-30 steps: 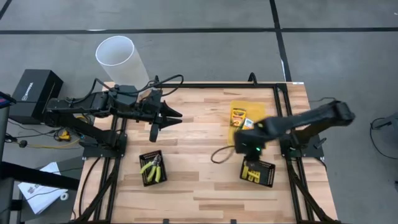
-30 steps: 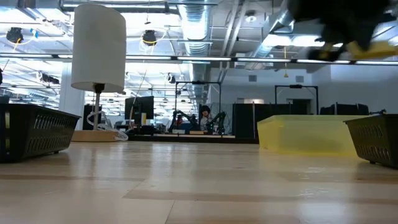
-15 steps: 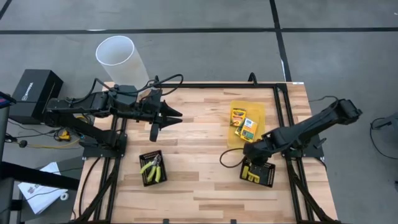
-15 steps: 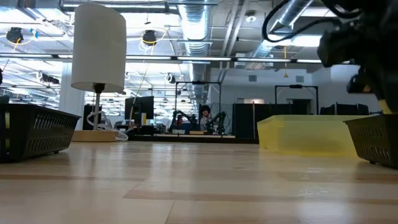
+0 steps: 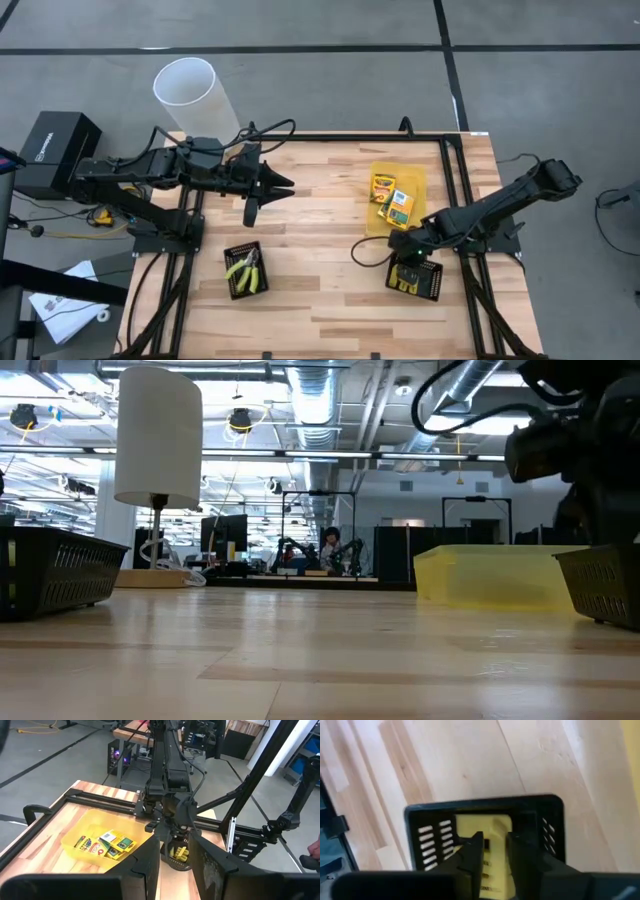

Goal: Pick & Place School Supplies
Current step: Put the eraser into the right black bin, then return to Home Position

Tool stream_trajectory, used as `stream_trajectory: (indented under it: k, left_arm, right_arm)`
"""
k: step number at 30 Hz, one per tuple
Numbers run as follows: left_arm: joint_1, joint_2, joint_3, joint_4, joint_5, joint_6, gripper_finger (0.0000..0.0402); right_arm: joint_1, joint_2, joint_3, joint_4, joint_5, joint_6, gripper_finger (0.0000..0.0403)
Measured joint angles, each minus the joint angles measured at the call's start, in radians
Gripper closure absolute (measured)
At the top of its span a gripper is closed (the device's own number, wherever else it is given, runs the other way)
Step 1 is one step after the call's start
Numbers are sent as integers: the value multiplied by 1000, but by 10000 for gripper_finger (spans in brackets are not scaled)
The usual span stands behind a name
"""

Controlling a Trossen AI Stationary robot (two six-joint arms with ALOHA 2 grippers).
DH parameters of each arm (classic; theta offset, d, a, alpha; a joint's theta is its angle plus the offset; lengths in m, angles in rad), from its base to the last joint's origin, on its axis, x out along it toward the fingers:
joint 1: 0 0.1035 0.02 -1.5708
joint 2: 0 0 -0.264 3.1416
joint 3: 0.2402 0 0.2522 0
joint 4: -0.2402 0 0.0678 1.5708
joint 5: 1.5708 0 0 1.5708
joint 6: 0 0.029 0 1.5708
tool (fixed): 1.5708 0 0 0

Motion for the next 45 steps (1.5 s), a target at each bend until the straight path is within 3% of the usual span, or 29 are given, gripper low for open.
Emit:
stream_trajectory:
  k: [11, 15, 18, 20, 22, 24, 28, 34, 39, 42, 45]
  left_arm:
    - [0, 0, 0, 17, 0, 5, 302]
    - [0, -12, 0, 109, -12, -43, 302]
    - [0, -26, 0, 124, -14, -52, 302]
    - [0, -29, 0, 129, -20, -52, 302]
    - [0, -30, 0, 127, -19, -65, 302]
    - [0, -32, 0, 136, 9, -152, 302]
    - [0, -54, -1, 262, 113, -47, 302]
    - [-1, -223, 1, 360, 157, 64, 302]
    - [-27, -421, 0, 328, 159, 216, 302]
    - [-33, -543, 5, 173, 130, 259, 302]
    - [-32, -621, -16, -11, -11, 227, 302]
  right_arm:
    - [-20, 3, 0, 1, -38, 63, 269]
    - [-39, 2, 25, -6, -133, 111, 260]
    - [-43, 1, 35, -9, -197, 6, 256]
    - [-43, 4, 35, -12, -299, -16, 255]
    - [-43, 4, 35, 47, -371, 17, 256]
    - [-46, -11, 33, 230, -417, -8, 257]
    - [-74, -119, 39, 713, -428, -82, 260]
    - [-142, -387, 38, 1015, -395, -209, 262]
    - [-136, -636, 39, 1000, -384, -448, 258]
    - [-129, -781, 38, 749, -308, -531, 257]
    - [-116, -919, 65, 550, -208, -637, 259]
